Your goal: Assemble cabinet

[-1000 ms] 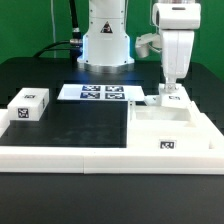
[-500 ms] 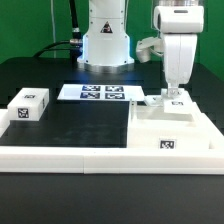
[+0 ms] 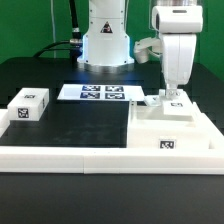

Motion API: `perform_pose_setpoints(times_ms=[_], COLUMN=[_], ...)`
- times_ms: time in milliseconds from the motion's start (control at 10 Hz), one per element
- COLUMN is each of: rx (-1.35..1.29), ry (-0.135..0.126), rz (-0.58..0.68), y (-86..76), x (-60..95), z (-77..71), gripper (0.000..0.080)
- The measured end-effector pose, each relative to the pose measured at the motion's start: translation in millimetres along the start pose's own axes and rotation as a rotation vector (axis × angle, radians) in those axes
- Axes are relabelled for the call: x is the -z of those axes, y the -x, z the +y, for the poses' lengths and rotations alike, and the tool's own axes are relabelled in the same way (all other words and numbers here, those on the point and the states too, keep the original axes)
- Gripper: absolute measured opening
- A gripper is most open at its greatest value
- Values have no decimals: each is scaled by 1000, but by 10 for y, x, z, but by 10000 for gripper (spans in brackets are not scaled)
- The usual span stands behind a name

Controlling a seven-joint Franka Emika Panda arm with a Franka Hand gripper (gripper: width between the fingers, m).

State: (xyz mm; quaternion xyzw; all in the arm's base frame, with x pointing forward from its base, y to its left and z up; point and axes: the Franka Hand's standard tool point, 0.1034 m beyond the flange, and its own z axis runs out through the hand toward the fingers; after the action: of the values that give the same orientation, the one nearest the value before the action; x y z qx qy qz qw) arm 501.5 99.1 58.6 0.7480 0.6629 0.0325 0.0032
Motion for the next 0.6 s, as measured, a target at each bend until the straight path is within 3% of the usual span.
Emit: perform_pose_setpoints(times_ms=[200, 600], rx=[5, 2], ry=[-3, -3], rz=[-2, -2], y=[14, 8], x=[1, 0], z=[131, 127], gripper=[70, 70])
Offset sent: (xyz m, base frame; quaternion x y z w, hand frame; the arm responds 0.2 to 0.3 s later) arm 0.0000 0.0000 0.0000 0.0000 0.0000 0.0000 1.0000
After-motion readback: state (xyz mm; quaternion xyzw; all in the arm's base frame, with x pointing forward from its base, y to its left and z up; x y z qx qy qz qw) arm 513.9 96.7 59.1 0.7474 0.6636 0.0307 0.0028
